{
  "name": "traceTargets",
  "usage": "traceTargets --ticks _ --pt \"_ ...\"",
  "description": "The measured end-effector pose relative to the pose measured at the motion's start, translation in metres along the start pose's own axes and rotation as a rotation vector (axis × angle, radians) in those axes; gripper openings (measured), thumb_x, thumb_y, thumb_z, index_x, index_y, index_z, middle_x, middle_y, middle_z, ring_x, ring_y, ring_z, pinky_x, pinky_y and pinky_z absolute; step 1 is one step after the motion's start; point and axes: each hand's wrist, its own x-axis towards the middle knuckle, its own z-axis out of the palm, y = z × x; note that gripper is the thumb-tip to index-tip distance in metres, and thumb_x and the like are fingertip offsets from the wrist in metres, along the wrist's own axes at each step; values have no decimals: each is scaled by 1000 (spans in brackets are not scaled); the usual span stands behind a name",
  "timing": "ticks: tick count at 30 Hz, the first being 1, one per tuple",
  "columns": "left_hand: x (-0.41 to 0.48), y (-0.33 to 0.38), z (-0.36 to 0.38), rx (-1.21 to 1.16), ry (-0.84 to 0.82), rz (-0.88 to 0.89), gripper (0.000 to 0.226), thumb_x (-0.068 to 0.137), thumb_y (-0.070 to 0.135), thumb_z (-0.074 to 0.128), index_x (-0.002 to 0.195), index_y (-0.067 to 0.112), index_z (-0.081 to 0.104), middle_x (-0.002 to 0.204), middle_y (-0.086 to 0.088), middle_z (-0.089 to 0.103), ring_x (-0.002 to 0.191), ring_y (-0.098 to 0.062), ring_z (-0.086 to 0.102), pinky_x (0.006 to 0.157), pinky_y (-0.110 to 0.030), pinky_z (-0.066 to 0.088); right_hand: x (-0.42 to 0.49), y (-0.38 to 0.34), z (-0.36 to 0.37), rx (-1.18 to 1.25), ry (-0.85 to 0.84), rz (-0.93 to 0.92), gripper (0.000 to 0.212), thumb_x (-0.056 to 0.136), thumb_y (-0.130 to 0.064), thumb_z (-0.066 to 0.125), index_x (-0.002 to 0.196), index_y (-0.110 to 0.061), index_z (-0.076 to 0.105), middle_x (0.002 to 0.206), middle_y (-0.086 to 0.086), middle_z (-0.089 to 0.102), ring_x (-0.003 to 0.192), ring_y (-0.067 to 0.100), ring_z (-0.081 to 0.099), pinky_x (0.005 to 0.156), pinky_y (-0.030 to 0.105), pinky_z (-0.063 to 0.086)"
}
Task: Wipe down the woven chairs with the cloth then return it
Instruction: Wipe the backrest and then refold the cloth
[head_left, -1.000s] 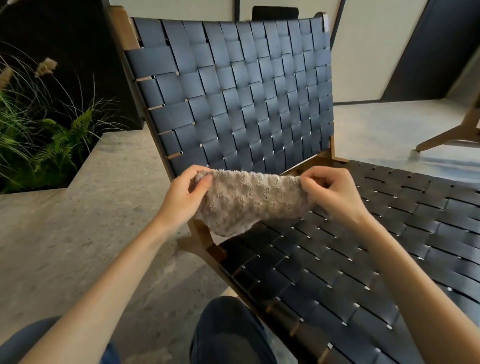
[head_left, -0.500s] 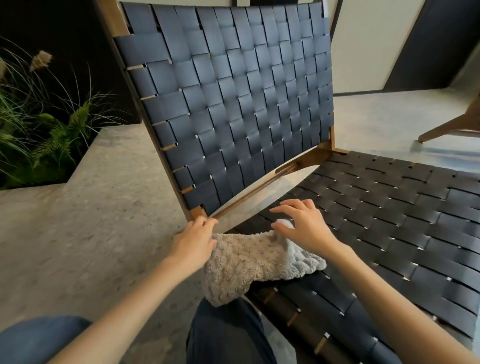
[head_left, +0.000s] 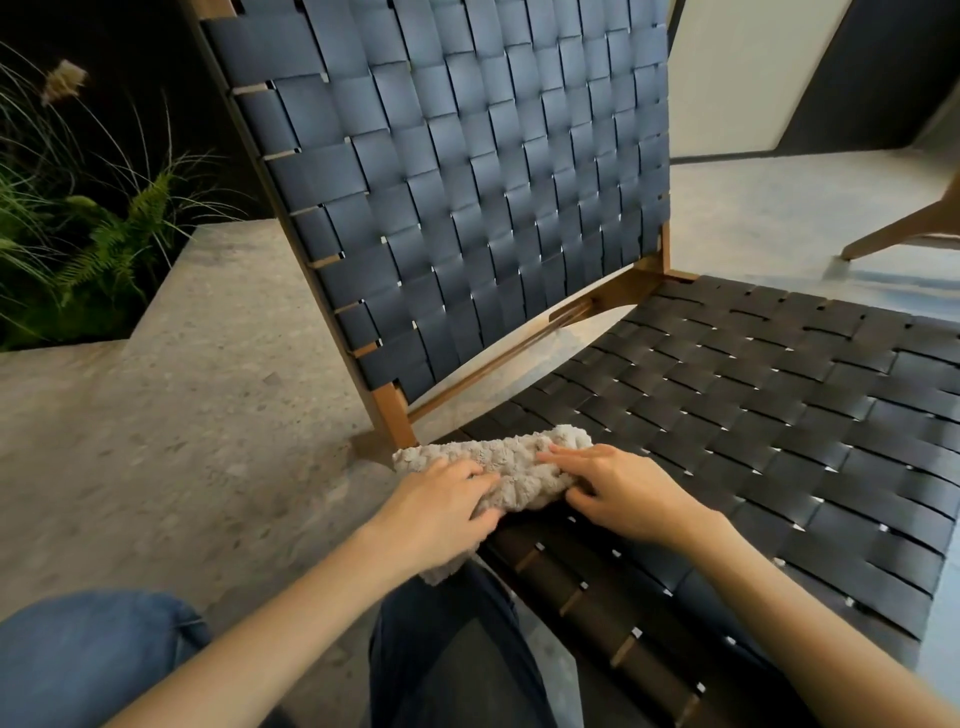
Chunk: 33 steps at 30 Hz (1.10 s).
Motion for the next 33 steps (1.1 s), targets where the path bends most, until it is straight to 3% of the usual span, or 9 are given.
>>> traceTargets --ticks 2,5,8,10,12,17,21,28,33 --pt "0 4 -3 -143 137 -49 28 97 38 39 94 24 62 108 7 60 103 -16 56 76 -22 43 4 -4 -2 58 142 54 44 97 -30 40 139 -42 42 102 -8 66 90 12 62 72 32 51" --pt "10 6 -17 -405 202 -306 37 99 36 38 74 18 60 105 4 51 105 -16 47 87 -27 35 14 -15 -9 309 309 88 40 99 -28 40 136 -39 48 70 -12 63 57 5 57 52 22 42" --pt "15 2 -48 -1007 212 -590 32 99 35 41 74 25 57 94 -5 61 96 -22 56 84 -34 42 21 -41 -21 555 471 -41 36 99 -22 49 132 -32 56 79 -13 68 65 1 61 55 15 46" --pt "10 2 -70 -1500 265 -660 21 100 30 42 91 23 60 90 -1 65 89 -18 60 76 -29 48 27 -61 -30 609 582 -179 31 95 -20 57 126 -26 63 105 -17 67 89 -8 60 75 9 48" --pt "4 -3 -84 -1724 334 -683 25 101 27 40 109 13 60 102 -5 66 93 -18 61 69 -25 50 34 -77 -35 642 638 -255 28 92 -18 63 120 -19 67 118 -15 61 103 -8 56 87 11 46" --pt "-17 -17 -115 -1764 379 -525 48 99 39 33 130 8 54 127 -13 61 118 -24 56 102 -38 44 50 -111 -38 759 424 -371 38 92 -5 56 128 -16 61 129 -6 56 118 2 51 99 27 47" --pt "-31 -35 -124 -1557 653 -635 13 92 26 59 90 14 64 85 -1 75 81 -10 70 80 -30 55 63 -130 -46 842 175 -503 51 86 -6 43 126 -32 60 139 -16 50 130 -9 38 108 12 30" --pt "-52 -96 -155 -1347 1022 -729 17 89 41 61 89 25 65 99 7 70 95 -8 64 81 -27 47 112 -153 -79 778 550 -386 53 91 4 49 132 -29 55 146 -16 36 130 -4 31 97 -1 22" --pt "-44 -118 -190 -1445 1153 -585 22 94 43 51 108 28 60 115 5 66 103 -9 62 94 -33 48 167 -179 -120 722 627 -398 56 99 -4 40 150 -26 29 159 -9 16 146 7 9 115 19 13"
